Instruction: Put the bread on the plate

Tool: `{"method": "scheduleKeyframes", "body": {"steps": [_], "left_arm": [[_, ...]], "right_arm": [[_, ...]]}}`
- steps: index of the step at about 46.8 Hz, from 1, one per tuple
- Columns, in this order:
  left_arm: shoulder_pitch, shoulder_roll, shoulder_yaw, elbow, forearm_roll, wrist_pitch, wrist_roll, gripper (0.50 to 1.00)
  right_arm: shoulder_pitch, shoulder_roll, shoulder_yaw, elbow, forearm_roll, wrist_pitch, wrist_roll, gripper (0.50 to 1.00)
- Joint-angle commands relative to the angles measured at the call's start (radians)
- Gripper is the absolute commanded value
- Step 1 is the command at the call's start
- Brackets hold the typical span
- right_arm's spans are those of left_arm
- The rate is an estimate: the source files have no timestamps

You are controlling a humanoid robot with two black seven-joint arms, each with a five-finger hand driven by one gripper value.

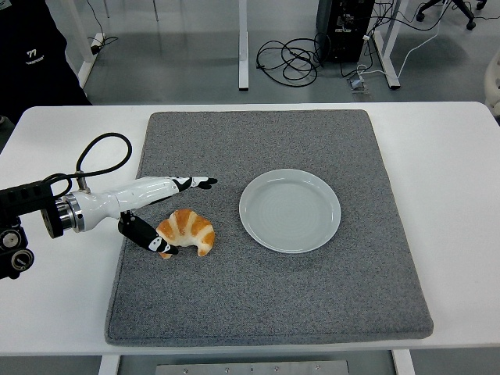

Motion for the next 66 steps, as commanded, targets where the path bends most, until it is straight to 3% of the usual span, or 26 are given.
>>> {"method": "scheduleKeyframes", "body": {"steps": [1,7,33,45,57,66], "left_arm": [[0.015,-0.014,0.002,0.023,0.0,0.009,-0.003,0.975],[0.031,-0.035,0.003,0.051,0.008,0.028,-0.035,0.974],[0.079,-0.074,0.007,0.095,0.014,0.096,-0.047,0.972],[0.097,-0.092,0.005,0.137,0.014,0.125,-0.077,0.968],[0.111,-0.117,0.005,0.182,0.009,0.139,-0.09,0.934],[0.119,-0.12,0.005,0.209,-0.003,0.137,-0.118,0.871]], "right_arm": [[-0.001,0.0,0.0,0.0,0.0,0.0,0.0,1.0],[-0.001,0.0,0.0,0.0,0.0,0.0,0.0,1.0],[-0.001,0.0,0.0,0.0,0.0,0.0,0.0,1.0],[-0.001,0.0,0.0,0.0,0.0,0.0,0.0,1.0],[-0.001,0.0,0.0,0.0,0.0,0.0,0.0,1.0],[-0.001,0.0,0.0,0.0,0.0,0.0,0.0,1.0]]}}
